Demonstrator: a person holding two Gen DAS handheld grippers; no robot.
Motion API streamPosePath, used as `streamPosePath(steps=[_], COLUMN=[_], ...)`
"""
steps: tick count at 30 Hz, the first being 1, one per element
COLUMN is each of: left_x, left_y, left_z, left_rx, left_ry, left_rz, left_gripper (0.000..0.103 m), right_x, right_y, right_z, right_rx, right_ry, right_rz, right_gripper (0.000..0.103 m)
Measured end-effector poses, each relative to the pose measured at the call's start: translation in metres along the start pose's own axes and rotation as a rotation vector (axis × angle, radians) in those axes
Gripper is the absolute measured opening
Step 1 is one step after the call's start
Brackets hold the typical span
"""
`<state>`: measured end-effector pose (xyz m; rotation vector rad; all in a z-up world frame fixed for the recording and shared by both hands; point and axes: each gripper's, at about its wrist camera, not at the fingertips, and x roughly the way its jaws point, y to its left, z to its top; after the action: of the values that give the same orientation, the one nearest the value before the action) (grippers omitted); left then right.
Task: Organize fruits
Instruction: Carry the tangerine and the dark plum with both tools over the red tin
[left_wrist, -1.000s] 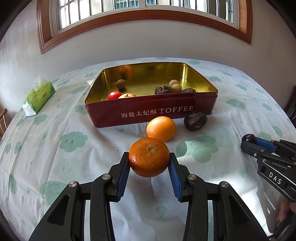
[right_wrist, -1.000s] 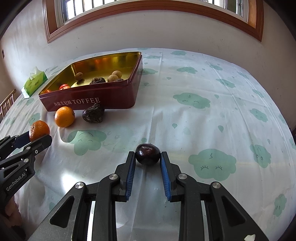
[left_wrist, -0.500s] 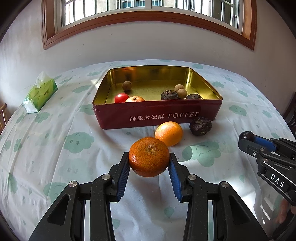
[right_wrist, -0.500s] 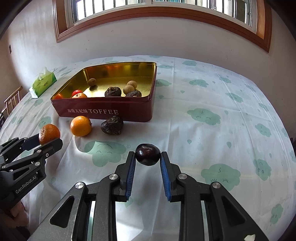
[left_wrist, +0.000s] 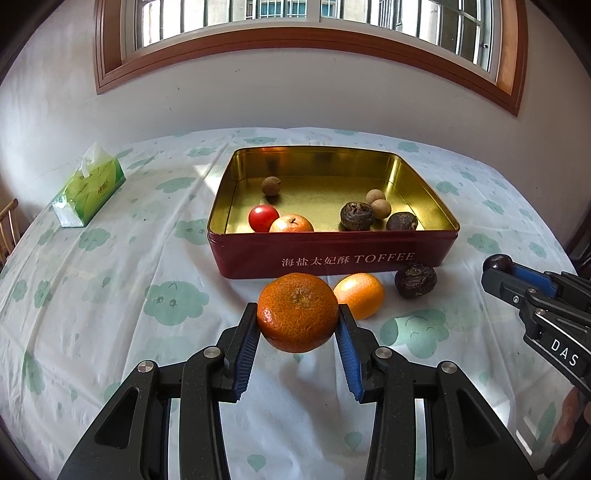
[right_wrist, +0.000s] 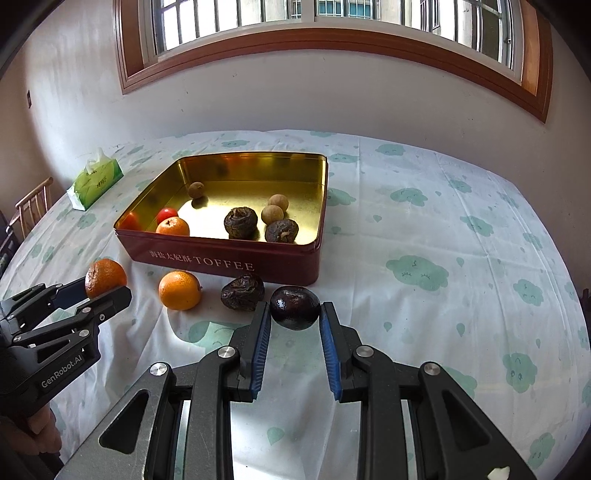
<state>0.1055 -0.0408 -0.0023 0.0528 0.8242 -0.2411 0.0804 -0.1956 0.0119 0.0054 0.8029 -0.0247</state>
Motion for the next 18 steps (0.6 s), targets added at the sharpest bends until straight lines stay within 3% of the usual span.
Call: streamPosePath(steps=[18], left_x=[0.024], left_y=[0.031], left_z=[0.069], left_rx=[-0.045], left_ry=[-0.040], left_rz=[-0.003], left_gripper=[0.042], right_x=[0.032], right_y=[0.019], right_z=[0.051], right_rx=[-0.055], right_ry=[-0.016], right_rz=[0.038], right_gripper=[0.025])
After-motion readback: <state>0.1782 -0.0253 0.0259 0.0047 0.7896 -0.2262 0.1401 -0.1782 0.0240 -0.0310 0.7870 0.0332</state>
